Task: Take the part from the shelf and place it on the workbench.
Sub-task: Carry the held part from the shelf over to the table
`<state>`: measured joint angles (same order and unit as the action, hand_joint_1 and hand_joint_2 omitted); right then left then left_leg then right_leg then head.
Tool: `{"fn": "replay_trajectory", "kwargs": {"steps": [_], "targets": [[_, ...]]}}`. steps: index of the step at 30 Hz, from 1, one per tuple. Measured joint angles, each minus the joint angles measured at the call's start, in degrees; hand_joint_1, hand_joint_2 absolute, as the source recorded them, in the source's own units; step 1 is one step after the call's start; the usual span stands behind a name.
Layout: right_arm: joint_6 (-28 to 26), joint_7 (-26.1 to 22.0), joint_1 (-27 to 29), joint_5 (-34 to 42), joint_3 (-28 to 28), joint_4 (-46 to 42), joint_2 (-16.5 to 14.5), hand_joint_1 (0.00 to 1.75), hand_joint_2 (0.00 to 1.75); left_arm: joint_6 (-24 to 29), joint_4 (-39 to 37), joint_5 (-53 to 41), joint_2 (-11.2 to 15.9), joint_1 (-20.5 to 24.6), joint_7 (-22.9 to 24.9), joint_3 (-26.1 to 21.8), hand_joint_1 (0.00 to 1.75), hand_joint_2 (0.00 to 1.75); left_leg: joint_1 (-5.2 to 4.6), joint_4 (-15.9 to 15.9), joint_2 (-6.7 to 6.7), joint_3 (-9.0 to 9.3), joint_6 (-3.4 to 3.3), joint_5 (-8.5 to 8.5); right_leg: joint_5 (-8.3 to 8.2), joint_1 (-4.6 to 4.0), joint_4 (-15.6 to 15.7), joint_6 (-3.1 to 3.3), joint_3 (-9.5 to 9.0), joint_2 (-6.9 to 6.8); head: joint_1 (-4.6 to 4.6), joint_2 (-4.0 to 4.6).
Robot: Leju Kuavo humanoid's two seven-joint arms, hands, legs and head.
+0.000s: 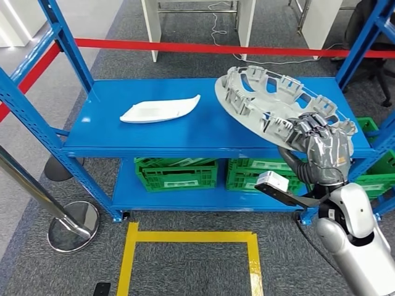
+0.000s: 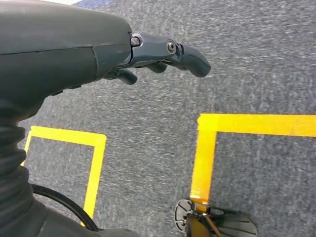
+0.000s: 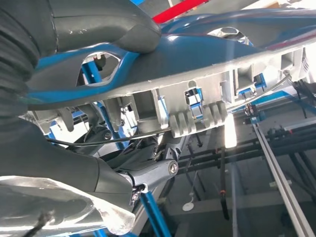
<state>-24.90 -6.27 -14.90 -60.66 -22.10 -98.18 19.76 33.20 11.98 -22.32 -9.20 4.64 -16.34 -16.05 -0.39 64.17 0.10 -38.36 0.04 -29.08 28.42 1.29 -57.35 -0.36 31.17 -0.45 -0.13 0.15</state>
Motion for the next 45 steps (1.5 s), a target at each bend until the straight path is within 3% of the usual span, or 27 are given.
{"fn": "replay_trajectory", "kwargs": {"steps": [2, 3, 4, 5, 6, 8, 10, 12, 14, 17, 18, 19, 20, 22, 24, 25, 28, 30, 32, 33, 34, 36, 37, 39, 41, 43, 45], "targets": [[0.0, 0.0, 0.0, 0.0, -0.1, 0.0, 0.0, 1.75, 1.75, 0.0, 0.0, 0.0, 0.0, 0.0, 0.0, -0.1, 0.00, 1.75, 0.27, 7.5, 0.00, -2.01, 0.47, -4.51, -0.94, -0.05, -0.1, 0.21, 1.32, -0.05, -0.09, 0.00], [0.0, 0.0, 0.0, 0.0, -0.2, 0.0, 0.0, 1.75, 1.75, 0.0, 0.0, 0.0, 0.0, 0.0, 0.0, -0.2, 0.00, 1.75, 0.34, 9.8, 0.00, -2.26, 0.58, -5.31, -1.39, -0.08, -0.2, 0.19, 2.01, -0.06, -0.09, 0.00], [0.0, 0.0, 0.0, 0.0, -0.3, 0.0, 0.0, 1.75, 1.75, 0.0, 0.0, -0.1, 0.0, 0.0, 0.1, -0.3, 0.00, 1.75, 0.37, 10.2, 0.00, -1.56, 0.60, -4.95, -1.83, -0.09, -0.3, 0.14, 2.71, -0.04, -0.10, 0.00], [0.0, 0.0, 0.0, 0.0, -0.4, 0.0, 0.0, 1.75, 1.75, 0.0, 0.0, -0.1, 0.0, 0.0, 0.1, -0.3, 0.00, 1.75, 0.38, 8.3, 0.00, 0.24, 0.51, -3.66, -2.24, -0.09, -0.5, 0.05, 3.36, -0.01, -0.10, 0.00], [0.0, 0.0, 0.0, 0.1, -0.5, 0.0, 0.0, 1.75, 1.75, 0.0, 0.0, -0.2, 0.0, 0.0, 0.1, -0.3, 0.00, 1.75, 0.37, 4.6, 0.02, 2.89, 0.30, -2.13, -2.61, -0.10, -0.6, -0.10, 3.89, 0.04, -0.10, 0.00], [0.0, -0.1, 0.0, 0.2, -0.5, 0.0, 0.0, 1.75, 1.75, 0.0, 0.0, -0.4, 0.0, 0.1, 0.1, -0.3, 0.00, 1.75, 0.21, -3.4, 0.08, 7.99, -0.27, -0.81, -3.36, -0.18, -0.7, -0.61, 4.69, 0.08, -0.05, 0.00], [0.0, -0.2, 0.0, 0.2, -0.6, 0.0, 0.0, 1.75, 1.75, 0.0, 0.0, -0.4, 0.0, 0.2, 0.1, -0.3, 0.00, 1.75, -0.11, -6.7, 0.13, 9.55, -0.79, -0.95, -4.21, -0.13, -0.6, -1.37, 5.04, 0.05, -0.05, 0.00], [0.0, -0.3, -0.1, 0.2, -0.7, 0.0, 0.0, 1.75, 1.75, -0.1, 0.0, -0.4, 0.0, 0.2, 0.1, -0.4, 0.00, 1.75, -0.15, -7.1, 0.07, 9.12, -1.44, -0.12, -4.81, 0.03, -0.4, -2.15, 5.20, 0.07, -0.10, 0.00], [0.0, -0.4, -0.1, 0.2, -0.8, 0.0, 0.0, 1.75, 1.75, 0.0, 0.0, -0.5, 0.0, 0.3, 0.2, -0.4, 0.00, 1.75, 0.05, -7.6, -0.12, 8.43, -2.31, 1.09, -2.61, 0.04, -2.3, -2.60, 6.38, 0.21, 0.00, 0.00], [-0.1, -0.5, -0.1, 0.3, -0.9, 0.0, 0.1, 1.75, 1.75, 0.0, 0.0, -0.5, -0.2, 0.3, 0.4, -0.4, 0.00, 1.75, -0.02, -7.7, -0.25, 6.33, -2.94, 2.87, 4.72, -0.01, -12.7, -2.94, 9.80, 0.35, 0.15, 0.00], [-0.1, -0.5, -0.1, 0.3, -0.9, 0.0, 0.1, 1.75, 1.75, 0.0, 0.0, -0.5, -0.2, 0.3, 0.4, -0.4, 0.00, 1.75, -0.10, -7.6, -0.26, 5.59, -2.96, 3.41, 5.85, -0.01, -15.7, -3.01, 10.33, 0.35, 0.15, 0.00], [-0.1, -0.5, -0.1, 0.3, -0.9, 0.0, 0.1, 1.75, 1.75, 0.0, 0.0, -0.5, -0.2, 0.3, 0.4, -0.4, 0.00, 1.75, -0.16, -7.6, -0.27, 4.86, -2.94, 3.94, 5.79, -0.01, -16.9, -3.04, 9.96, 0.35, 0.14, 0.00], [-0.1, -0.5, -0.1, 0.3, -0.9, 0.0, 0.1, 1.75, 1.75, 0.0, 0.0, -0.5, -0.2, 0.2, 0.4, -0.4, 0.00, 1.75, -0.19, -7.5, -0.27, 4.16, -2.88, 4.43, 4.72, -0.02, -16.0, -2.99, 8.45, 0.34, 0.15, 0.00], [-0.1, -0.5, -0.1, 0.3, -1.0, 0.0, 0.1, 1.75, 1.75, 0.0, 0.0, -0.5, -0.2, 0.3, 0.4, -0.4, 0.00, 1.75, -0.25, -7.2, -0.24, 3.03, -2.60, 5.26, 2.27, -0.07, -8.4, -2.70, 2.57, 0.30, 0.15, 0.00], [-0.1, -0.5, -0.2, 0.3, -0.9, -0.1, 0.1, 1.75, 1.75, 0.0, 0.0, -0.5, -0.2, 0.3, 0.4, -0.4, 0.00, 1.75, -0.40, -6.9, -0.21, 2.29, -2.09, 6.02, 2.14, -0.27, -0.7, -2.37, -2.69, 0.34, 0.14, 0.00], [-0.1, -0.5, -0.3, 0.3, -0.9, -0.1, 0.1, 1.75, 1.75, 0.0, 0.0, -0.5, -0.2, 0.3, 0.4, -0.4, 0.00, 1.75, -0.43, -6.8, -0.21, 2.06, -1.80, 6.42, 2.56, -0.41, 1.0, -2.19, -3.74, 0.37, 0.15, 0.00], [-0.1, -0.5, -0.3, 0.3, -1.0, -0.1, 0.1, 1.75, 1.75, 0.1, 0.0, -0.5, -0.1, 0.2, 0.4, -0.5, 0.00, 1.75, -0.30, -6.4, -0.13, 1.38, -0.81, 6.66, 1.66, -0.38, 1.5, -0.90, -3.04, 0.27, 0.19, 0.00], [-0.1, -0.5, -0.4, 0.4, -1.0, -0.1, 0.1, 1.75, 1.75, 0.1, 0.0, -0.5, -0.1, 0.1, 0.4, -0.5, 0.00, 1.75, -0.10, -2.9, -0.01, 0.09, -0.08, 2.82, 0.55, -0.14, 1.7, 0.09, -2.04, 0.05, 0.01, 0.00], [-0.1, -0.4, -0.4, 0.6, -1.0, -0.1, 0.1, 1.75, 1.75, 0.1, 0.0, -0.5, -0.1, 0.0, 0.4, -0.5, 0.00, 1.75, 0.19, 4.4, 0.01, -1.72, 0.53, -2.62, -0.51, -0.19, 1.5, 0.41, -0.74, -0.02, -0.14, 0.00], [-0.1, -0.4, -0.3, 0.7, -1.0, -0.1, 0.1, 1.75, 1.75, 0.1, 0.0, -0.5, -0.1, 0.0, 0.4, -0.5, 0.00, 1.75, 0.33, 7.7, 0.01, -2.16, 0.73, -4.09, -1.05, -0.20, 1.4, 0.39, 0.05, -0.02, -0.16, 0.00], [-0.1, -0.4, -0.3, 0.8, -1.0, -0.1, 0.1, 1.75, 1.75, 0.1, 0.0, -0.5, -0.1, 0.0, 0.4, -0.5, 0.00, 1.75, 0.44, 9.4, 0.01, -1.94, 0.84, -4.30, -1.51, -0.21, 1.2, 0.32, 0.87, -0.02, -0.16, 0.00], [-0.1, -0.3, 0.0, 0.9, -1.0, -0.1, 0.1, 1.75, 1.75, 0.0, 0.0, -0.6, -0.1, 0.0, 0.4, -0.5, 0.00, 1.75, 0.58, 6.3, 0.02, 1.40, 0.78, -1.93, -2.25, -0.20, 0.6, 0.09, 2.44, 0.02, -0.19, 0.00], [-0.1, -0.3, 0.2, 0.9, -1.0, -0.1, 0.1, 1.75, 1.75, 0.0, 0.0, -0.7, -0.1, 0.0, 0.4, -0.5, 0.00, 1.75, 0.61, 2.5, 0.04, 4.07, 0.61, -0.78, -2.53, -0.20, 0.3, -0.09, 3.05, 0.04, -0.18, 0.00], [-0.2, -0.3, 0.7, 0.9, -1.0, -0.4, 0.2, 1.75, 1.75, 0.0, 0.0, -1.0, 0.0, 0.1, 0.4, -0.5, 0.00, 1.75, 0.48, -4.5, 0.12, 8.55, 0.15, -0.32, -3.10, -0.32, -0.2, -0.66, 3.98, 0.01, -0.16, 0.00], [-0.3, -0.3, 1.4, 0.9, -0.9, -0.7, 0.3, 1.75, 1.75, 0.0, 0.0, -1.1, 0.0, 0.0, 0.3, -0.5, 0.00, 1.75, 0.25, -6.9, 0.19, 9.57, -0.32, -0.75, -3.83, -0.37, -0.3, -1.39, 4.45, -0.03, -0.11, 0.00], [-0.4, -0.3, 2.0, 1.0, -0.9, -0.9, 0.5, 1.75, 1.75, 0.0, 0.0, -1.1, 0.0, -0.1, 0.3, -0.5, 0.00, 1.75, 0.28, -7.1, 0.07, 8.95, -1.15, 0.02, -3.93, -0.25, -0.5, -2.10, 4.91, 0.05, -0.08, 0.00], [-0.4, -0.3, 2.3, 1.3, -0.8, -1.0, 0.9, 1.75, 1.75, 0.0, 0.0, -1.2, 0.0, 0.0, 0.3, -0.5, 0.00, 1.75, 0.42, -7.4, -0.13, 8.07, -2.16, 1.13, -0.80, -0.15, -3.6, -2.52, 6.41, 0.23, 0.06, 0.00]]}}
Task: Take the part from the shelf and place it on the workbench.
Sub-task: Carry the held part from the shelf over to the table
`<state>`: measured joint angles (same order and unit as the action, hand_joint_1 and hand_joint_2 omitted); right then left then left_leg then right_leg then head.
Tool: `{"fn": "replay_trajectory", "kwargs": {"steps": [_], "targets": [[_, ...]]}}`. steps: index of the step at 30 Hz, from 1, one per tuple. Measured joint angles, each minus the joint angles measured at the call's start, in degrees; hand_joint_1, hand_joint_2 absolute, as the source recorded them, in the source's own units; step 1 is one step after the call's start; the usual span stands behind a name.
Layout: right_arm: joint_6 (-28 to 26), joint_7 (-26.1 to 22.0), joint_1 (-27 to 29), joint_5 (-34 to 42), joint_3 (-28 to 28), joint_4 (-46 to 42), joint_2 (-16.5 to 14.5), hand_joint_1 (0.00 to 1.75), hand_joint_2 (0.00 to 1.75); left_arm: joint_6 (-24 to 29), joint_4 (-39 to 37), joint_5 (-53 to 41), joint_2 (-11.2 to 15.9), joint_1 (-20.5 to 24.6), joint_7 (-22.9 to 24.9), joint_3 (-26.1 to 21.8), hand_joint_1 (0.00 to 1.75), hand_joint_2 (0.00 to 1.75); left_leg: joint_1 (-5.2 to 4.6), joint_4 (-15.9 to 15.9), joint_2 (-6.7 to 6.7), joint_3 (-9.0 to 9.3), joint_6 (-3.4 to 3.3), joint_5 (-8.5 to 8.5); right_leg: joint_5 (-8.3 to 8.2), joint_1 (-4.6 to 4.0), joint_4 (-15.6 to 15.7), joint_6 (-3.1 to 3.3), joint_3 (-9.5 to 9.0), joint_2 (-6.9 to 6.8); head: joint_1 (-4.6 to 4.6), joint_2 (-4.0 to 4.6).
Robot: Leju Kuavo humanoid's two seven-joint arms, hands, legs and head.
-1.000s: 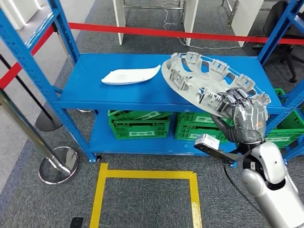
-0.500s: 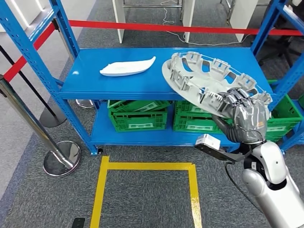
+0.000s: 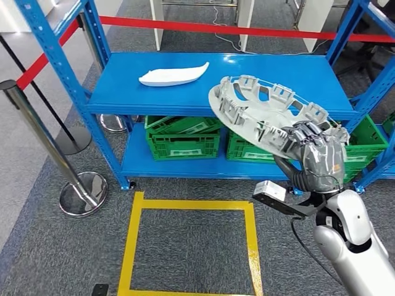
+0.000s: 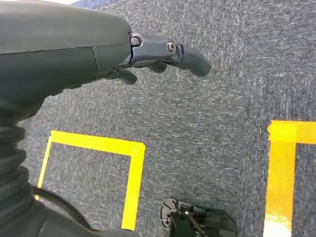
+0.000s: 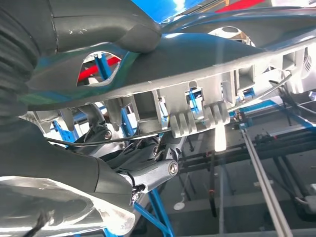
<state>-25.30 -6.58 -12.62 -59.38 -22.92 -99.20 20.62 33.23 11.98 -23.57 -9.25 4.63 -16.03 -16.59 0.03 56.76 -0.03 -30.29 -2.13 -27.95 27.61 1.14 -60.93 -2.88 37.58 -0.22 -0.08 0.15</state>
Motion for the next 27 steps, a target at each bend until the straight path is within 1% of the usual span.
{"fn": "replay_trajectory", "kwargs": {"steps": [1, 2, 3, 4, 5, 6, 7, 8, 9, 10, 11, 12, 13, 14, 15, 16, 17, 18, 19, 20, 21, 22, 23, 24, 25, 26, 27], "targets": [[0.0, 0.0, 0.0, 0.2, 0.0, 0.0, 0.1, 1.75, 1.75, 0.0, 0.0, -0.1, 0.0, 0.1, 0.0, 0.0, 0.00, 1.75, -0.03, 0.0, -0.08, -0.56, -0.30, 0.53, 2.60, 0.04, -3.2, -0.09, 1.18, 0.06, 0.07, 0.00], [0.1, 0.0, 0.0, 0.3, 0.0, 0.0, 0.2, 1.75, 1.75, 0.0, 0.0, -0.2, -0.1, 0.1, 0.0, 0.0, 0.00, 1.75, -0.09, 0.0, -0.11, -1.26, -0.47, 1.06, 5.11, 0.04, -7.1, -0.21, 2.38, 0.09, 0.14, 0.00], [0.1, 0.0, 0.0, 0.4, 0.0, 0.0, 0.2, 1.75, 1.75, 0.0, 0.0, -0.2, -0.1, 0.1, 0.0, 0.0, 0.00, 1.75, -0.16, 0.1, -0.14, -1.93, -0.49, 1.59, 6.77, 0.04, -10.6, -0.31, 3.24, 0.09, 0.15, 0.00], [0.1, 0.0, 0.1, 0.4, 0.0, 0.0, 0.2, 1.75, 1.75, 0.0, 0.0, -0.3, -0.1, 0.1, 0.0, 0.0, 0.00, 1.75, -0.22, 0.1, -0.16, -2.59, -0.48, 2.08, 7.32, 0.04, -12.7, -0.38, 3.39, 0.09, 0.16, 0.00], [0.1, 0.0, 0.1, 0.5, 0.0, 0.0, 0.2, 1.75, 1.75, 0.0, 0.0, -0.3, -0.1, 0.0, 0.0, 0.0, 0.00, 1.75, -0.26, 0.1, -0.18, -3.23, -0.42, 2.56, 6.76, 0.04, -12.7, -0.40, 2.50, 0.08, 0.17, 0.00], [0.2, 0.0, 0.1, 0.5, 0.1, 0.0, 0.2, 1.75, 1.75, 0.0, 0.0, -0.3, -0.1, 0.0, 0.1, 0.0, 0.00, 1.75, -0.27, 0.2, -0.18, -3.79, -0.30, 2.99, 5.37, 0.05, -10.5, -0.37, 0.47, 0.07, 0.17, 0.00], [0.3, 0.0, 0.0, 0.6, 0.1, 0.0, 0.2, 1.75, 1.75, 0.0, 0.0, -0.3, -0.1, 0.1, 0.1, 0.0, 0.00, 1.75, -0.27, 0.3, -0.18, -4.27, -0.13, 3.34, 3.93, 0.07, -6.7, -0.31, -2.41, 0.04, 0.18, 0.00], [0.4, 0.1, -0.1, 0.7, 0.2, 0.0, 0.3, 1.75, 1.75, 0.0, 0.0, -0.4, -0.2, 0.1, 0.1, 0.0, 0.00, 1.75, -0.38, 0.6, -0.16, -4.76, 0.09, 3.66, 3.13, 0.04, -2.3, -0.25, -5.58, 0.01, 0.21, 0.00], [0.4, 0.1, -0.3, 0.9, 0.3, 0.0, 0.3, 1.75, 1.75, 0.0, 0.0, -0.4, -0.2, 0.1, 0.1, 0.0, 0.00, 1.75, -0.49, 0.8, -0.16, -5.17, 0.37, 3.97, 2.89, 0.00, 1.1, -0.13, -7.89, 0.05, 0.22, 0.00], [0.5, 0.2, -0.4, 1.0, 0.4, 0.0, 0.3, 1.75, 1.75, -0.1, 0.0, -0.4, -0.2, 0.1, 0.1, 0.0, 0.00, 1.75, -0.60, 1.1, -0.15, -5.50, 0.66, 4.30, 3.08, -0.05, 3.3, 0.00, -9.22, 0.09, 0.27, 0.00], [0.5, 0.3, -0.4, 1.1, 0.5, 0.0, 0.3, 1.75, 1.75, -0.1, 0.0, -0.4, -0.2, 0.2, 0.1, 0.0, 0.00, 1.75, -0.70, 1.2, -0.15, -5.80, 0.95, 4.69, 3.31, -0.14, 4.0, 0.22, -9.54, 0.16, 0.32, 0.00], [0.6, 0.3, -0.4, 1.1, 0.6, 0.0, 0.3, 1.75, 1.75, -0.1, 0.0, -0.4, -0.2, 0.1, 0.1, 0.0, 0.00, 1.75, -0.72, 1.2, -0.14, -6.00, 1.26, 5.09, 3.12, -0.13, 4.0, 0.62, -9.09, 0.19, 0.32, 0.00], [0.6, 0.3, -0.4, 1.1, 0.6, 0.0, 0.4, 1.75, 1.75, -0.1, 0.0, -0.4, -0.2, 0.1, 0.1, 0.0, 0.00, 1.75, -0.66, 1.4, -0.11, -6.25, 1.58, 5.00, 2.77, -0.07, 3.9, 1.14, -8.70, 0.11, 0.37, 0.00], [0.6, 0.4, -0.4, 1.1, 0.7, 0.0, 0.4, 1.75, 1.75, -0.1, 0.0, -0.4, -0.2, 0.1, 0.1, 0.0, 0.00, 1.75, -0.61, 2.2, -0.07, -6.64, 1.95, 4.06, 2.34, -0.01, 3.9, 1.74, -8.28, 0.03, 0.30, 0.00], [0.6, 0.4, -0.4, 1.2, 0.8, 0.0, 0.4, 1.75, 1.75, -0.1, 0.0, -0.4, -0.2, 0.1, 0.1, 0.0, 0.00, 1.75, -0.52, 3.9, -0.04, -7.25, 2.32, 2.19, 1.84, 0.07, 4.0, 2.31, -7.80, -0.06, 0.25, 0.00], [0.6, 0.4, -0.5, 1.2, 0.9, 0.0, 0.4, 1.75, 1.75, -0.1, 0.0, -0.4, -0.2, 0.1, 0.1, 0.0, 0.00, 1.75, -0.39, 6.7, -0.02, -8.11, 2.65, -0.47, 1.33, 0.07, 4.0, 2.71, -7.27, -0.13, 0.21, 0.00], [0.6, 0.4, -0.4, 1.2, 1.0, 0.0, 0.4, 1.75, 1.75, -0.1, 0.0, -0.4, -0.2, 0.1, 0.1, 0.0, 0.00, 1.75, -0.31, 10.5, -0.02, -9.10, 2.91, -3.29, 0.83, 0.03, 3.9, 2.94, -6.62, -0.13, 0.14, 0.00], [0.6, 0.4, -0.4, 1.2, 1.0, 0.0, 0.4, 1.75, 1.75, -0.1, 0.0, -0.4, -0.2, 0.1, 0.1, 0.0, 0.00, 1.75, -0.24, 14.4, -0.02, -9.95, 3.07, -5.47, 0.30, -0.03, 3.9, 3.05, -5.93, -0.13, 0.15, 0.00], [0.6, 0.4, -0.4, 1.2, 1.0, 0.0, 0.4, 1.75, 1.75, -0.1, 0.0, -0.4, -0.2, 0.1, 0.1, 0.0, 0.00, 1.75, -0.20, 17.2, -0.02, -10.29, 3.14, -6.64, -0.20, -0.09, 3.8, 3.08, -5.20, -0.12, 0.14, 0.00], [0.6, 0.4, -0.3, 1.2, 1.0, 0.0, 0.4, 1.75, 1.75, -0.1, 0.0, -0.4, -0.2, 0.1, 0.1, 0.0, 0.00, 1.75, -0.19, 18.2, -0.02, -9.84, 3.11, -6.63, -0.69, -0.15, 3.7, 3.07, -4.48, -0.10, 0.14, 0.00], [0.6, 0.4, -0.3, 1.2, 1.0, 0.0, 0.4, 1.75, 1.75, -0.1, 0.0, -0.5, -0.2, 0.1, 0.1, 0.0, 0.00, 1.75, -0.20, 17.0, -0.01, -8.37, 2.94, -5.59, -1.12, -0.23, 3.6, 3.02, -3.81, -0.07, 0.14, 0.00], [0.6, 0.4, -0.3, 1.2, 1.0, 0.0, 0.4, 1.75, 1.75, -0.1, 0.0, -0.5, -0.2, 0.1, 0.1, 0.0, 0.00, 1.75, -0.24, 13.7, 0.01, -5.94, 2.61, -4.02, -1.53, -0.33, 3.5, 2.94, -3.21, -0.04, 0.13, 0.00], [0.6, 0.4, -0.2, 1.2, 1.0, 0.0, 0.4, 1.75, 1.75, -0.1, 0.0, -0.5, -0.1, 0.2, 0.1, 0.0, 0.00, 1.75, -0.34, 9.4, 0.06, -3.09, 2.11, -2.76, -1.89, -0.41, 3.4, 2.82, -2.74, -0.04, 0.14, 0.00], [0.6, 0.4, -0.2, 1.2, 1.1, 0.0, 0.4, 1.75, 1.75, -0.1, 0.0, -0.6, -0.1, 0.2, 0.1, 0.0, 0.00, 1.75, -0.45, 5.1, 0.10, -0.46, 1.63, -2.09, -2.25, -0.52, 3.3, 2.61, -2.34, -0.05, 0.17, 0.00], [0.6, 0.5, -0.1, 1.1, 1.1, 0.0, 0.4, 1.75, 1.75, -0.1, 0.0, -0.6, -0.1, 0.3, 0.1, 0.0, 0.00, 1.75, -0.60, 2.0, 0.15, 1.31, 1.24, -1.85, -2.65, -0.55, 3.3, 2.31, -2.06, -0.09, 0.19, 0.00], [0.6, 0.5, 0.1, 1.1, 1.2, -0.1, 0.4, 1.75, 1.75, -0.1, 0.0, -0.6, 0.0, 0.3, 0.0, 0.0, 0.00, 1.75, -0.75, 0.4, 0.17, 2.08, 0.97, -1.96, -3.05, -0.50, 3.4, 1.96, -1.85, -0.15, 0.19, 0.00], [0.6, 0.6, 0.4, 1.0, 1.3, -0.3, 0.4, 1.75, 1.75, -0.1, 0.0, -0.6, -0.1, 0.2, 0.0, 0.0, 0.00, 1.75, -0.88, -0.2, 0.17, 2.18, 0.78, -1.85, -3.49, -0.46, 3.5, 1.56, -1.71, -0.18, 0.20, 0.00]]}}
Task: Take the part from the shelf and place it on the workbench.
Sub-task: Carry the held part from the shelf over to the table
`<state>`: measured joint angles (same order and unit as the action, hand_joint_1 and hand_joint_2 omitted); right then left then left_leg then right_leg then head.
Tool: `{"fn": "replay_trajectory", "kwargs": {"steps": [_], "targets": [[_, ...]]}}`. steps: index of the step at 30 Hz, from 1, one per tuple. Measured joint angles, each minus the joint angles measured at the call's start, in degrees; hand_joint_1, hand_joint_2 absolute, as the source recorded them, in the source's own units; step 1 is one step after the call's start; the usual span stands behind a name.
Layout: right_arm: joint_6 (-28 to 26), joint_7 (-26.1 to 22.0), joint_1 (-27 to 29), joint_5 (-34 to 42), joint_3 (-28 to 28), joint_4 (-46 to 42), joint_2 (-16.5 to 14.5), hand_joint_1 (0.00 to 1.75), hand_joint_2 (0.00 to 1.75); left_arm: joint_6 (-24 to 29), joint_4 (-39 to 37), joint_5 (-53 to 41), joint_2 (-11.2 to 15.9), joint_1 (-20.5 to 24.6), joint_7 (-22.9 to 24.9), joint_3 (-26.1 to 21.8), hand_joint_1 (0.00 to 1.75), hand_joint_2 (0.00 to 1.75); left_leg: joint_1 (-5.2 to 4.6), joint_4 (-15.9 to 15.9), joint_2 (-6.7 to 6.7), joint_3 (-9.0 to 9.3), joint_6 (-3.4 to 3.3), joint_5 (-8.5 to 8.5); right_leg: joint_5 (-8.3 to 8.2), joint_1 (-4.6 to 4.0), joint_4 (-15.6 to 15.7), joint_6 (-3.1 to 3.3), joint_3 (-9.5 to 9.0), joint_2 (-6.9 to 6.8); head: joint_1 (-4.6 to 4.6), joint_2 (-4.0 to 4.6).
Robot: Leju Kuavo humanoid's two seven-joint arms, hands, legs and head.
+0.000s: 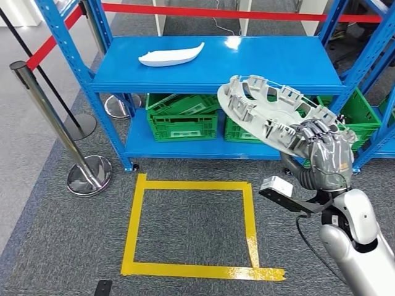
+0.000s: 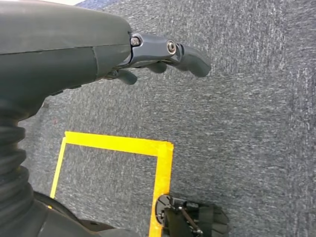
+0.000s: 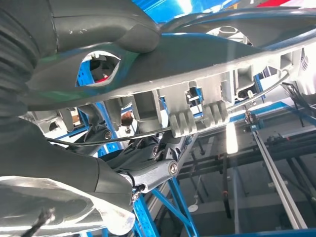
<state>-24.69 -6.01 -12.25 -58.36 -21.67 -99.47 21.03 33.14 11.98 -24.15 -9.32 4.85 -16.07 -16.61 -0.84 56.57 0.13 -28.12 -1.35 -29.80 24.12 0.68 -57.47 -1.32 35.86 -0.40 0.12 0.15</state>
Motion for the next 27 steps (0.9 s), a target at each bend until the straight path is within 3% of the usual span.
{"fn": "replay_trajectory", "kwargs": {"steps": [2, 3, 6, 7, 8, 9, 11, 13, 14, 16, 18, 21, 23, 24, 25, 27], "targets": [[0.0, 0.1, 0.7, -0.1, 0.1, -0.5, 0.2, 1.75, 1.75, 0.0, 0.0, 0.0, -0.1, -0.2, -0.2, 0.0, 0.00, 1.75, 0.15, -0.5, -0.15, -0.46, -0.59, 1.05, 0.26, 0.16, -0.2, -0.67, 0.52, 0.03, 0.00, 0.00], [0.1, 0.2, 1.0, -0.2, 0.2, -0.7, 0.3, 1.75, 1.75, 0.0, 0.0, 0.0, -0.1, -0.3, -0.2, 0.0, 0.00, 1.75, 0.27, -0.8, -0.25, -0.83, -0.98, 1.65, 1.61, 0.17, -1.3, -0.93, 1.14, 0.11, 0.11, 0.00], [1.0, 0.5, 1.6, -0.1, 0.3, -1.1, 0.7, 1.75, 1.75, 0.0, 0.0, -0.1, -0.3, -0.3, -0.4, -0.1, 0.00, 1.75, 0.38, -0.8, -0.44, -2.62, -1.58, 3.15, 8.71, 0.23, -11.1, -1.59, 4.43, 0.28, 0.44, 0.00], [1.3, 0.6, 1.8, 0.0, 0.3, -1.1, 0.8, 1.75, 1.75, 0.0, 0.0, -0.2, -0.3, -0.3, -0.4, -0.1, 0.00, 1.75, 0.38, -0.7, -0.46, -3.27, -1.55, 3.59, 10.01, 0.26, -14.4, -1.78, 5.14, 0.28, 0.47, 0.00], [1.5, 0.6, 2.0, 0.2, 0.3, -1.1, 0.9, 1.75, 1.75, 0.0, 0.0, -0.2, -0.3, -0.3, -0.5, -0.1, 0.00, 1.75, 0.40, -0.6, -0.48, -3.91, -1.48, 3.98, 10.13, 0.31, -16.1, -1.96, 5.08, 0.28, 0.47, 0.00], [1.8, 0.6, 2.2, 0.3, 0.3, -1.1, 1.0, 1.75, 1.75, 0.0, 0.0, -0.2, -0.4, -0.4, -0.5, -0.1, 0.00, 1.75, 0.45, -0.3, -0.49, -4.53, -1.36, 4.31, 9.19, 0.40, -15.6, -2.10, 4.00, 0.26, 0.49, 0.00], [2.2, 0.6, 2.3, 0.5, 0.3, -1.2, 1.2, 1.75, 1.75, -0.1, 0.0, -0.2, -0.4, -0.4, -0.6, -0.2, 0.00, 1.75, 0.60, 0.4, -0.49, -5.72, -1.00, 4.73, 6.51, 0.70, -9.1, -2.40, -0.89, 0.19, 0.50, 0.00], [2.6, 0.6, 2.3, 0.7, 0.4, -1.5, 1.3, 1.75, 1.75, -0.1, 0.0, -0.2, -0.4, -0.3, -0.6, -0.2, 0.00, 1.75, 0.49, 1.4, -0.48, -6.91, -0.44, 5.07, 5.90, 0.71, -2.2, -2.47, -5.44, 0.26, 0.57, 0.00], [2.7, 0.6, 2.3, 0.8, 0.5, -1.6, 1.4, 1.75, 1.75, -0.1, 0.0, -0.2, -0.4, -0.3, -0.8, -0.2, 0.00, 1.75, 0.38, 1.7, -0.47, -7.37, -0.13, 5.32, 6.19, 0.65, -0.6, -2.33, -6.27, 0.33, 0.60, 0.00], [2.8, 0.6, 2.4, 1.0, 0.6, -1.8, 1.5, 1.75, 1.75, -0.2, 0.0, -0.2, -0.4, -0.4, -1.1, -0.3, 0.00, 1.75, 0.24, 2.0, -0.44, -7.96, 0.47, 5.88, 6.01, 0.60, -0.5, -1.56, -5.89, 0.38, 0.60, 0.00], [2.8, 0.5, 2.4, 1.1, 0.7, -1.9, 1.7, 1.75, 1.75, -0.3, 0.0, -0.2, -0.4, -0.5, -1.4, -0.3, 0.00, 1.75, 0.33, 3.3, -0.36, -8.74, 1.11, 4.58, 5.36, 0.73, -0.6, -0.47, -5.20, 0.28, 0.49, 0.00], [2.9, 0.5, 2.5, 1.1, 1.0, -2.1, 1.7, 1.75, 1.75, -0.4, 0.0, -0.2, -0.4, -0.5, -1.6, -0.3, 0.00, 1.75, 0.62, 12.3, -0.31, -11.64, 1.89, -1.94, 4.33, 0.65, -0.6, 0.85, -3.97, 0.15, 0.26, 0.00], [2.9, 0.5, 2.6, 1.2, 1.1, -2.1, 1.8, 1.75, 1.75, -0.5, 0.0, -0.2, -0.4, -0.5, -1.6, -0.3, 0.00, 1.75, 0.70, 17.5, -0.31, -12.63, 1.93, -4.14, 3.72, 0.41, -0.7, 1.12, -2.99, 0.19, 0.25, 0.00], [2.9, 0.5, 2.6, 1.2, 1.1, -2.1, 1.8, 1.75, 1.75, -0.5, 0.0, -0.2, -0.4, -0.5, -1.7, -0.3, 0.00, 1.75, 0.69, 17.5, -0.30, -11.89, 1.76, -3.70, 3.44, 0.28, -0.8, 1.15, -2.55, 0.24, 0.25, 0.00], [2.9, 0.5, 2.7, 1.3, 1.1, -2.2, 1.8, 1.75, 1.75, -0.5, 0.0, -0.2, -0.4, -0.5, -1.8, -0.3, 0.00, 1.75, 0.63, 15.1, -0.29, -10.08, 1.42, -2.34, 3.17, 0.12, -0.8, 1.14, -2.19, 0.29, 0.25, 0.00], [2.9, 0.4, 2.9, 1.8, 1.3, -2.6, 2.0, 1.75, 1.75, -0.5, 0.0, -0.2, -0.4, -0.5, -1.9, -0.3, 0.00, 1.75, 0.36, 7.3, -0.20, -5.10, 0.30, 0.31, 2.72, -0.15, -0.8, 1.02, -1.75, 0.29, 0.29, 0.00]]}}
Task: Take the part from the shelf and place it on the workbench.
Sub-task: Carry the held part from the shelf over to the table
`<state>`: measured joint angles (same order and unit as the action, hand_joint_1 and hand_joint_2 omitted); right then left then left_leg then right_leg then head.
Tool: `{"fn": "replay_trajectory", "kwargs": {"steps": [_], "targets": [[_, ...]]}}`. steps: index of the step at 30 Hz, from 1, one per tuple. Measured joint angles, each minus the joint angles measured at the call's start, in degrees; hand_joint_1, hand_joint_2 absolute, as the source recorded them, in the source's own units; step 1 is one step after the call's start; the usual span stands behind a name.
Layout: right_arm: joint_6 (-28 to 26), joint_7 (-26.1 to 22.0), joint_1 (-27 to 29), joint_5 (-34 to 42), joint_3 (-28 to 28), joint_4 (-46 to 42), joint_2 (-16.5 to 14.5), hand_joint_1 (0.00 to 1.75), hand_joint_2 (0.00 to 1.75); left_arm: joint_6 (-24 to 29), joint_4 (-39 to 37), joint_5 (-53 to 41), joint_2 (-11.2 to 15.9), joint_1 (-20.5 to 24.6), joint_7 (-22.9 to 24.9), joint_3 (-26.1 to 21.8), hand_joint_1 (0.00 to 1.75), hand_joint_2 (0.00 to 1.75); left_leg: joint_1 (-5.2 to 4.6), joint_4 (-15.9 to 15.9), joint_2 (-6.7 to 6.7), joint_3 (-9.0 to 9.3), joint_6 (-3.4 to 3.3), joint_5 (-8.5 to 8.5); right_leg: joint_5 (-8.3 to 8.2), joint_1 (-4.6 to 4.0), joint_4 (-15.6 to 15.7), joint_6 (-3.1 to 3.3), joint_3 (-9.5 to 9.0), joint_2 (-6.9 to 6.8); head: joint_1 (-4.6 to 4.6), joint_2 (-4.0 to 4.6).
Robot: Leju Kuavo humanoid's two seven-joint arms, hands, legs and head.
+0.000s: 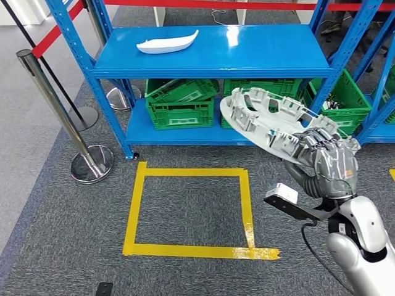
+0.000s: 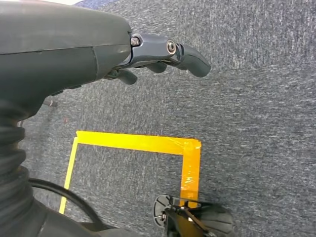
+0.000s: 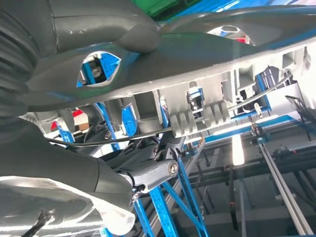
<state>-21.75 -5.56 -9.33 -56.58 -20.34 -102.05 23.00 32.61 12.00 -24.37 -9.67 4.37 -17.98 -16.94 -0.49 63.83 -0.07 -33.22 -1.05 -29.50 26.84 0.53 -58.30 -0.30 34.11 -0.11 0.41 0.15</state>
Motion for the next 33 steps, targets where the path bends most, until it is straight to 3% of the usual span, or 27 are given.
{"fn": "replay_trajectory", "kwargs": {"steps": [2, 4, 6, 8, 10, 11, 12, 13, 15, 17, 21, 23, 25, 26, 27, 28, 31, 33], "targets": [[0.1, 0.0, 0.2, 0.6, 0.2, -0.4, 0.2, 1.75, 1.75, 0.0, 0.0, -0.1, 0.0, 0.0, -0.1, 0.0, 0.00, 1.75, -0.37, -5.2, 0.08, 2.90, -0.70, 0.71, -0.50, 0.05, 0.0, -0.45, 0.29, -0.09, 0.03, 0.00], [0.2, -0.1, 0.4, 1.0, 0.3, -0.6, 0.2, 1.75, 1.75, -0.1, 0.0, -0.1, 0.0, -0.1, -0.1, 0.0, 0.00, 1.75, -0.61, -6.3, 0.08, 3.03, -0.87, 0.87, -1.06, 0.24, 0.2, -1.15, 0.49, -0.12, 0.01, 0.00], [0.4, -0.2, 0.5, 1.5, 0.4, -0.8, 0.4, 1.75, 1.75, -0.2, 0.0, -0.1, 0.0, -0.1, 0.0, 0.0, 0.00, 1.75, -0.39, -7.2, -0.07, 3.01, -1.23, 1.71, -0.42, 0.29, -0.5, -1.68, 1.23, -0.05, 0.09, 0.00], [0.7, -0.2, 0.7, 1.8, 0.4, -1.1, 0.6, 1.75, 1.75, -0.2, 0.0, -0.2, -0.1, 0.0, 0.0, 0.0, 0.00, 1.75, -0.05, -7.9, -0.21, 2.82, -1.63, 2.52, 2.63, 0.31, -5.0, -2.12, 3.44, 0.02, 0.32, 0.00], [1.0, -0.3, 0.8, 2.1, 0.5, -1.1, 0.7, 1.75, 1.75, -0.3, 0.0, -0.2, -0.2, -0.1, 0.0, 0.0, 0.00, 1.75, -0.02, -7.8, -0.24, 2.27, -1.79, 2.88, 6.12, 0.44, -12.4, -2.61, 6.45, 0.03, 0.48, 0.00], [1.2, -0.3, 0.9, 2.3, 0.5, -1.1, 0.7, 1.75, 1.75, -0.4, 0.0, -0.2, -0.2, -0.2, 0.0, 0.0, 0.00, 1.75, 0.01, -7.7, -0.25, 2.02, -1.75, 2.99, 6.79, 0.55, -14.8, -2.86, 7.30, 0.02, 0.51, 0.00], [1.3, -0.4, 0.9, 2.4, 0.5, -1.1, 0.8, 1.75, 1.75, -0.4, 0.0, -0.2, -0.2, -0.2, 0.0, -0.1, 0.00, 1.75, 0.08, -7.5, -0.27, 1.79, -1.68, 3.04, 6.28, 0.70, -14.9, -3.09, 6.99, 0.00, 0.50, 0.00], [1.4, -0.5, 0.9, 2.4, 0.6, -1.2, 0.8, 1.75, 1.75, -0.4, 0.0, -0.2, -0.2, -0.2, 0.0, -0.1, 0.00, 1.75, 0.18, -7.2, -0.27, 1.62, -1.57, 3.02, 4.90, 0.88, -12.9, -3.31, 5.63, -0.03, 0.51, 0.00], [1.6, -0.5, 0.9, 2.3, 0.7, -1.4, 1.0, 1.75, 1.75, -0.5, 0.0, -0.3, -0.2, -0.1, 0.0, -0.1, 0.00, 1.75, 0.27, -6.4, -0.21, 1.21, -1.05, 2.74, 1.98, 1.22, -5.4, -3.74, 1.29, -0.12, 0.58, 0.00], [1.6, -0.6, 0.8, 2.3, 0.8, -1.6, 1.1, 1.75, 1.75, -0.5, 0.0, -0.3, -0.1, -0.1, 0.0, -0.2, 0.00, 1.75, 0.07, -5.3, -0.14, 0.38, -0.39, 2.55, 1.37, 1.30, -1.0, -3.34, -1.03, 0.00, 0.70, 0.00], [1.7, -0.7, 0.5, 1.7, 1.0, -1.9, 1.1, 1.75, 1.75, -0.5, 0.0, -0.3, 0.0, -0.1, 0.0, -0.4, 0.00, 1.75, 0.06, -4.3, -0.04, -0.76, 0.68, 2.16, 1.22, 1.24, -0.9, -1.64, -0.60, 0.04, 0.57, 0.00], [1.7, -0.8, 0.3, 1.2, 1.1, -1.9, 1.2, 1.75, 1.75, -0.6, 0.0, -0.4, 0.0, 0.0, 0.1, -0.6, 0.00, 1.75, 0.27, 0.0, 0.03, -2.50, 1.26, -0.74, 0.97, 1.31, -0.7, -1.01, -0.50, -0.25, 0.45, 0.00], [1.8, -0.9, 0.3, 0.6, 1.0, -1.9, 1.2, 1.75, 1.75, -0.6, 0.0, -0.5, 0.0, 0.0, 0.1, -0.7, 0.00, 1.75, 0.41, 7.6, 0.03, -5.57, 1.64, -4.44, 0.88, 1.20, -0.7, -0.67, -0.32, -0.56, 0.37, 0.00], [1.9, -0.9, 0.2, 0.3, 0.9, -1.9, 1.1, 1.75, 1.75, -0.6, 0.0, -0.6, 0.0, -0.1, 0.1, -0.7, 0.00, 1.75, 0.45, 10.5, 0.03, -6.67, 1.69, -5.34, 0.85, 1.13, -0.7, -0.59, -0.25, -0.70, 0.37, 0.00], [1.9, -1.0, 0.2, 0.1, 0.8, -1.9, 1.1, 1.75, 1.75, -0.7, 0.0, -0.6, 0.0, -0.1, 0.2, -0.8, 0.00, 1.75, 0.46, 11.4, 0.03, -6.92, 1.62, -5.13, 0.82, 1.07, -0.7, -0.54, -0.21, -0.84, 0.37, 0.00], [2.0, -1.0, 0.1, -0.1, 0.6, -1.9, 1.1, 1.75, 1.75, -0.7, 0.0, -0.7, 0.0, -0.1, 0.2, -0.8, 0.00, 1.75, 0.46, 10.0, 0.02, -6.13, 1.45, -3.87, 0.79, 1.01, -0.7, -0.53, -0.22, -0.98, 0.37, 0.00], [2.0, -1.0, -0.4, -0.5, 0.1, -1.8, 1.1, 1.75, 1.75, -0.7, 0.0, -0.8, 0.0, 0.0, 0.2, -0.8, 0.00, 1.75, 0.16, -0.7, -0.70, -0.90, 0.45, 1.23, 0.67, 0.81, -0.8, -0.72, -0.26, -1.45, 0.38, 0.00], [2.2, -1.0, -0.9, -0.9, -0.1, -1.8, 1.1, 1.75, 1.75, -0.7, 0.0, -0.9, 0.0, 0.1, 0.3, -0.9, 0.00, 1.75, -0.19, -4.4, -1.15, 0.44, -0.02, 1.83, 0.41, 0.68, -0.8, -1.21, 0.10, -1.84, 0.43, 0.00]]}}
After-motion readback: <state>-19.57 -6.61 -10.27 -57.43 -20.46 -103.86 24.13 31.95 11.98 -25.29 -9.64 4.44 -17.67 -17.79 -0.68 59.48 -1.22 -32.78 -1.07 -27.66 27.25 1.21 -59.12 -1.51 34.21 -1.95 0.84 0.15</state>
